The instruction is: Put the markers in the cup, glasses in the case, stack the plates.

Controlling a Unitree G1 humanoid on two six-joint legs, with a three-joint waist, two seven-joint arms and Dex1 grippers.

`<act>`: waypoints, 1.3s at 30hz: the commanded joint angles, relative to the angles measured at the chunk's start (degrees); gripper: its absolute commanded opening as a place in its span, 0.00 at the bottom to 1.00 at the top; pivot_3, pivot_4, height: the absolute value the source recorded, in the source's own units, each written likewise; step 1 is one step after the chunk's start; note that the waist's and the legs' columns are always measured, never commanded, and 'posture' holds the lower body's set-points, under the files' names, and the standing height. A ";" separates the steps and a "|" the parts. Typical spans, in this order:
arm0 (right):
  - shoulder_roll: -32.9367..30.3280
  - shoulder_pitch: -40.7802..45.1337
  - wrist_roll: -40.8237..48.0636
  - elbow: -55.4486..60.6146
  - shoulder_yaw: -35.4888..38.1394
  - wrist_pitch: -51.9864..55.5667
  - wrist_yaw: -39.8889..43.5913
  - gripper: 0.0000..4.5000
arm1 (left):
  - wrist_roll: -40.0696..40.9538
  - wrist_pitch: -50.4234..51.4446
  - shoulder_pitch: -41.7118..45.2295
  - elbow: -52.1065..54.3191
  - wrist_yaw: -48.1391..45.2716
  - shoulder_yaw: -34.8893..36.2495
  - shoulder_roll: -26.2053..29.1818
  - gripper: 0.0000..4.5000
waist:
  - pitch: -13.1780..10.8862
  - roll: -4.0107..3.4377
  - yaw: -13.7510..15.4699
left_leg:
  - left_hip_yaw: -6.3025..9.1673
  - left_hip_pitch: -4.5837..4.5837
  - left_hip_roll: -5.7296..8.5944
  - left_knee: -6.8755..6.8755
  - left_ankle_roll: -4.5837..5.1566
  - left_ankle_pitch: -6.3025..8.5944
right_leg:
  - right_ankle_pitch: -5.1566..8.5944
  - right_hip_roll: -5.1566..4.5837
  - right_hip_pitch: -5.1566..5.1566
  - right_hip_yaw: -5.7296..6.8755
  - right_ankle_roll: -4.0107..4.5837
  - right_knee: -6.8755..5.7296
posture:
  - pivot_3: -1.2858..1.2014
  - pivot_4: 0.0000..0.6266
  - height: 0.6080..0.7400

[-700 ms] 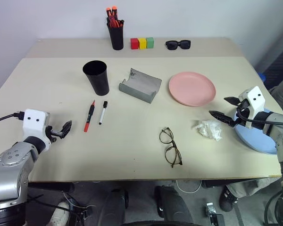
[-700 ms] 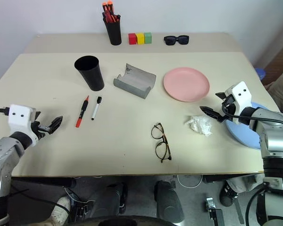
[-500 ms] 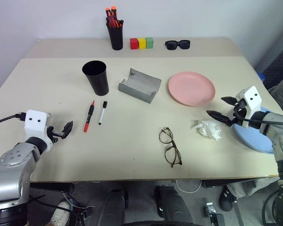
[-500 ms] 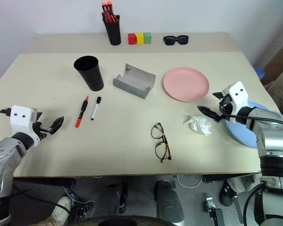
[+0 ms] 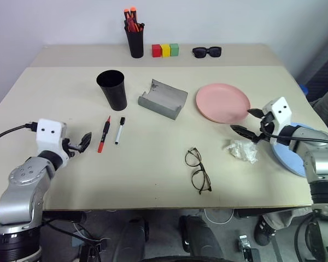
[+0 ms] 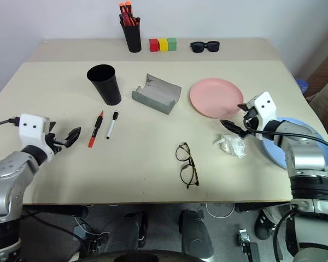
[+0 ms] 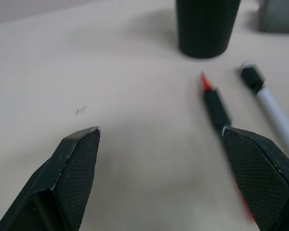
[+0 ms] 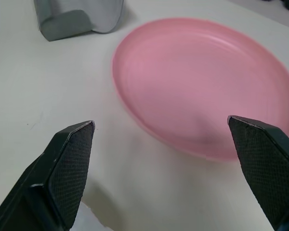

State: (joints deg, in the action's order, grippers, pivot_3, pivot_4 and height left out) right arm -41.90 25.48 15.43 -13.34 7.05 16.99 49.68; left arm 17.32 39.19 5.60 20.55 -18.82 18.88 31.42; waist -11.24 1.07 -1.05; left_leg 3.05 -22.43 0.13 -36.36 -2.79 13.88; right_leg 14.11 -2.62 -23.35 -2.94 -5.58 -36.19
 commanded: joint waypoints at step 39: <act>19.97 -6.35 -2.19 35.14 -22.40 11.30 -12.32 1.00 | -4.96 46.48 41.30 -31.30 12.14 -7.83 -5.61 0.46 | 0.02 0.04 0.04 | 0.33 -0.02 0.10 -0.05 -0.17 -0.10 | -0.01 0.02 -0.02 0.18 -0.05 -0.18 | 0.52 0.24 1.00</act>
State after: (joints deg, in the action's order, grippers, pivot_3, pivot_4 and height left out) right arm -22.46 18.65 13.20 20.12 -15.32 29.51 37.57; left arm 12.86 84.63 46.82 -10.26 -6.87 10.38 25.93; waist -11.21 1.11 -1.01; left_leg 3.38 -22.45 0.23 -36.41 -2.96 13.78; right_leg 14.09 -2.61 -23.37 -2.77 -5.64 -36.37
